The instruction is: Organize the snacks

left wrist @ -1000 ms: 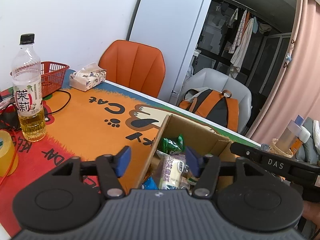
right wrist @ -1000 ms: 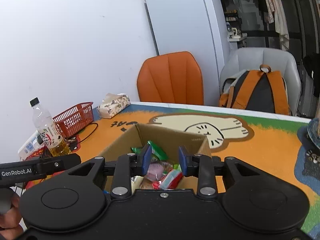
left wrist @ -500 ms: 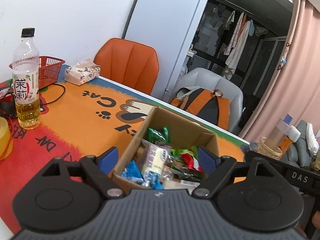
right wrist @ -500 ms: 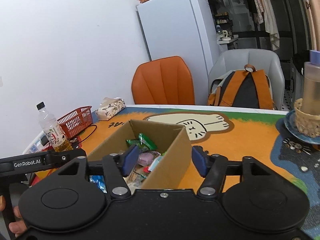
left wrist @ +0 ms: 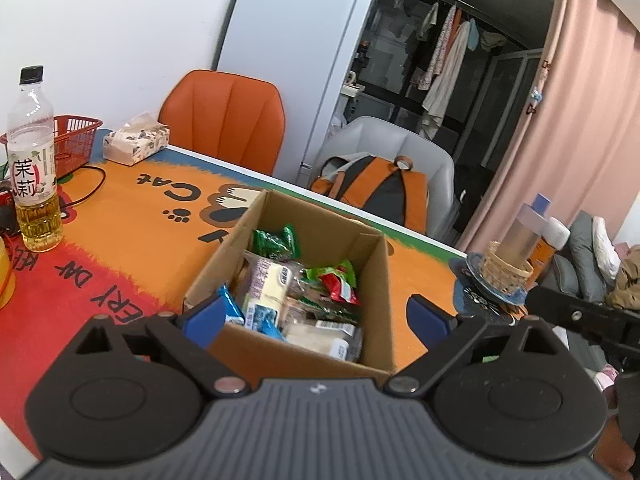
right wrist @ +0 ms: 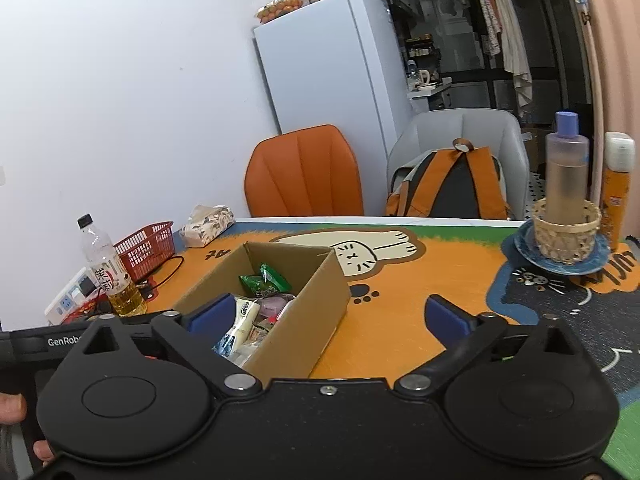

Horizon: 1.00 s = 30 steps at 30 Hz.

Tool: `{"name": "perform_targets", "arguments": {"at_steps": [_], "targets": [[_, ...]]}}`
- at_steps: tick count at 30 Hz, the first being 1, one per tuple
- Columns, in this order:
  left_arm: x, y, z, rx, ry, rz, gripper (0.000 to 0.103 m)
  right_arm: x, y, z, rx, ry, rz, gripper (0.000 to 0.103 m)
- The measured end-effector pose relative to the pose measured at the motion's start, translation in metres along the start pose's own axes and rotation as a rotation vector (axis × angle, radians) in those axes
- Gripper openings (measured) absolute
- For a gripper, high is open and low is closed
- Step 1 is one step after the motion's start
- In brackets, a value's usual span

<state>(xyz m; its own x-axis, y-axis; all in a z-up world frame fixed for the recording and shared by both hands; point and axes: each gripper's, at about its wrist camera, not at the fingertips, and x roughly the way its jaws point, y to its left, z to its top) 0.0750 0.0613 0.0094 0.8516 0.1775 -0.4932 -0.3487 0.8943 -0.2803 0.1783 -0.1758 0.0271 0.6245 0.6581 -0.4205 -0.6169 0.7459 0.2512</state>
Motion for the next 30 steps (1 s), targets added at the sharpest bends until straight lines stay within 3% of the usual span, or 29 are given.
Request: {"name": "perform_targets", "arguments": {"at_steps": [14, 30], "targets": [[-0.036, -0.022, -0.005, 0.05, 0.005, -0.059, 0.103, -0.05, -0.01, -0.005, 0.014, 0.03, -0.016, 0.103], [-0.061, -0.053, -0.017, 0.144, 0.03, -0.058, 0.103, -0.097, -0.014, -0.016, -0.019, 0.062, -0.032, 0.103]]}}
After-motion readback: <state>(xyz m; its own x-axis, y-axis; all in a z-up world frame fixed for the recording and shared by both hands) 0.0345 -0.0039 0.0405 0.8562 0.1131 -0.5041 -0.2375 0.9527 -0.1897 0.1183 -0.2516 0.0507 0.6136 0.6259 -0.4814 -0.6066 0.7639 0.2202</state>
